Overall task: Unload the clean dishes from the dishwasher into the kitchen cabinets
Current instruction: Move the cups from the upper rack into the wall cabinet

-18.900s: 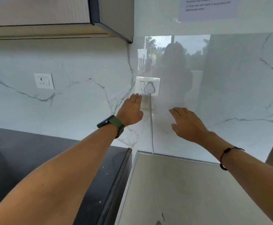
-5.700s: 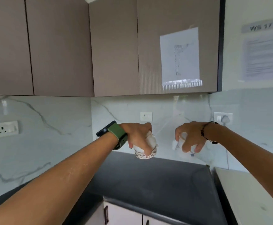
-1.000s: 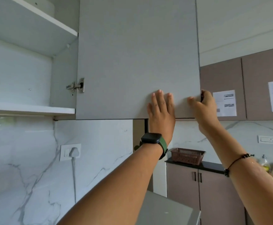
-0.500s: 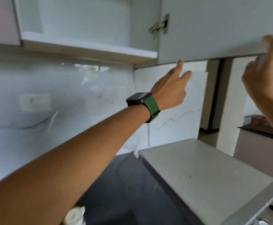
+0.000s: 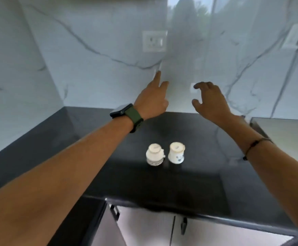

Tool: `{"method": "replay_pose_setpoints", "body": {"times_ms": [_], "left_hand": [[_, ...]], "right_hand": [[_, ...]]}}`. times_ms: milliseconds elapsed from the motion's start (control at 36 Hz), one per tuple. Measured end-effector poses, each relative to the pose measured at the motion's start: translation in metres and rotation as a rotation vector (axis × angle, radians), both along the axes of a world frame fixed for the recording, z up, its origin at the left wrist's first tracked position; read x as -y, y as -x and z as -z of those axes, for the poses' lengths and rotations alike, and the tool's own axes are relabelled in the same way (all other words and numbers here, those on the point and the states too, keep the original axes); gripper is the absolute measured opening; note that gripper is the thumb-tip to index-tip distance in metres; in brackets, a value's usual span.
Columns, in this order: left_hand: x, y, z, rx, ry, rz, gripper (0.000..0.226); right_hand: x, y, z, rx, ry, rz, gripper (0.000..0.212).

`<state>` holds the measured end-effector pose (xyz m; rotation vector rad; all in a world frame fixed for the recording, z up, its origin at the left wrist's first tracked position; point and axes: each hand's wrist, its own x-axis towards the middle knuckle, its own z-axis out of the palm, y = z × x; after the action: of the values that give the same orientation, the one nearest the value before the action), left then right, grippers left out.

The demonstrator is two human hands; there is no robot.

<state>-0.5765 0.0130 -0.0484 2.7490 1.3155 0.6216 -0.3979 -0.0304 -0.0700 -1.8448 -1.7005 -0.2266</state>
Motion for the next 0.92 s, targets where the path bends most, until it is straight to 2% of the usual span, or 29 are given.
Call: {"method": "replay_pose_setpoints", "body": {"times_ms": [250,389,556,722,806,917], "left_hand": [[0.014,0.015,0.100,0.052,0.324,-0.190,0.065],[0.025,0.005,0.153,0.091,0.509,-0.309,0.070],[0.022,-0.007,0.186,0.158,0.565,-0.386,0.075],[0.009,-0.008,0.199,0.176,0.582,-0.361,0.083],[0.002,-0.006,0.207,0.173,0.518,-0.332,0.083],[-0.005,-0.004,0.212,0.312,0.530,-0.306,0.082]], "right_hand": [[-0.010,0.028,0.102,-0.137,0.514,-0.163,0.071],[-0.004,0.026,0.145,-0.141,0.696,-0.176,0.083],[-0.010,0.013,0.166,-0.102,0.686,-0.205,0.078],[-0.014,0.007,0.179,-0.188,0.627,-0.228,0.082],[-0.017,0.007,0.183,-0.249,0.607,-0.206,0.088],[-0.022,0.013,0.183,-0.301,0.568,-0.163,0.073]]}}
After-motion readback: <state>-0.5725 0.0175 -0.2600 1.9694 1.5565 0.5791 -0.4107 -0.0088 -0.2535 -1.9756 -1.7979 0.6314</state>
